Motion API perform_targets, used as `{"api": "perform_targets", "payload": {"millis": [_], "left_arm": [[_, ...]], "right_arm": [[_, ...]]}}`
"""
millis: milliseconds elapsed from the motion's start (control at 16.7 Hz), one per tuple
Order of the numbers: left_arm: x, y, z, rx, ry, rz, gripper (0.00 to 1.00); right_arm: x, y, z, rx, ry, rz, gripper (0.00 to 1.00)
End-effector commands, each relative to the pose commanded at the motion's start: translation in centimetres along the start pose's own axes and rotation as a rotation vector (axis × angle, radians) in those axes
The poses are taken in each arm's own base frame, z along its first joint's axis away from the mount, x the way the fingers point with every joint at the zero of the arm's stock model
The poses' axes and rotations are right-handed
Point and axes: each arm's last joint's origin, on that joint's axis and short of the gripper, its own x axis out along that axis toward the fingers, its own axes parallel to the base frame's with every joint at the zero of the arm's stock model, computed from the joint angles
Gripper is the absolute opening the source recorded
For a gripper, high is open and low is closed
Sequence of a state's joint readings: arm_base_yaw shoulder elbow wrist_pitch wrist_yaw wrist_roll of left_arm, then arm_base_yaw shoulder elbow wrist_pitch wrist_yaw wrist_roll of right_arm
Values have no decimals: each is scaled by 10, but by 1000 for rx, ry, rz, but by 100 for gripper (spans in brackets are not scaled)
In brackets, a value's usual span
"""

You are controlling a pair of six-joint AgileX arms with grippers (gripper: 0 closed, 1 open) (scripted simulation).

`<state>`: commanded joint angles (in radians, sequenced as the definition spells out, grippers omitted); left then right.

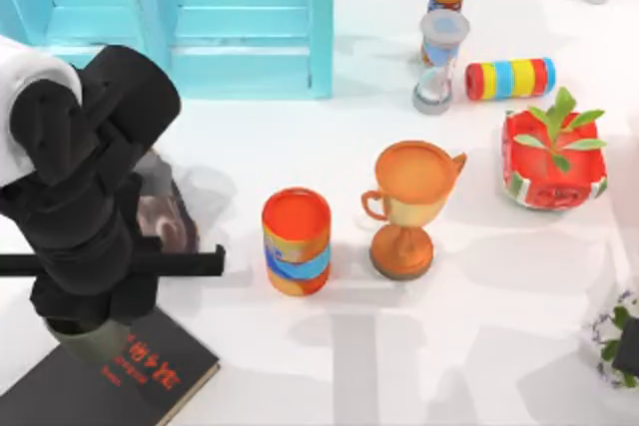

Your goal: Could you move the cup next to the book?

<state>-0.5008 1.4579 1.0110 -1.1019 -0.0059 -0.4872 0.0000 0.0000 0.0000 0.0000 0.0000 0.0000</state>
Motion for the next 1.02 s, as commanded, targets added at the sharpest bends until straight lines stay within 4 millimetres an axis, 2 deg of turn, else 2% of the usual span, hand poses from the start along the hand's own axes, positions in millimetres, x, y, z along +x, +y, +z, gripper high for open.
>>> {"api": "perform_targets", "payload": {"millis": [300, 600, 1020], "left_arm": [[42, 5, -2, 6, -6, -4, 0], [46, 6, -3, 5, -5, -2, 0], [46, 6, -3, 5, -5, -2, 53]], "right_arm": [[0, 0, 0, 0, 0, 0, 100], [0, 0, 0, 0, 0, 0, 100], [0, 0, 0, 0, 0, 0, 100]]}}
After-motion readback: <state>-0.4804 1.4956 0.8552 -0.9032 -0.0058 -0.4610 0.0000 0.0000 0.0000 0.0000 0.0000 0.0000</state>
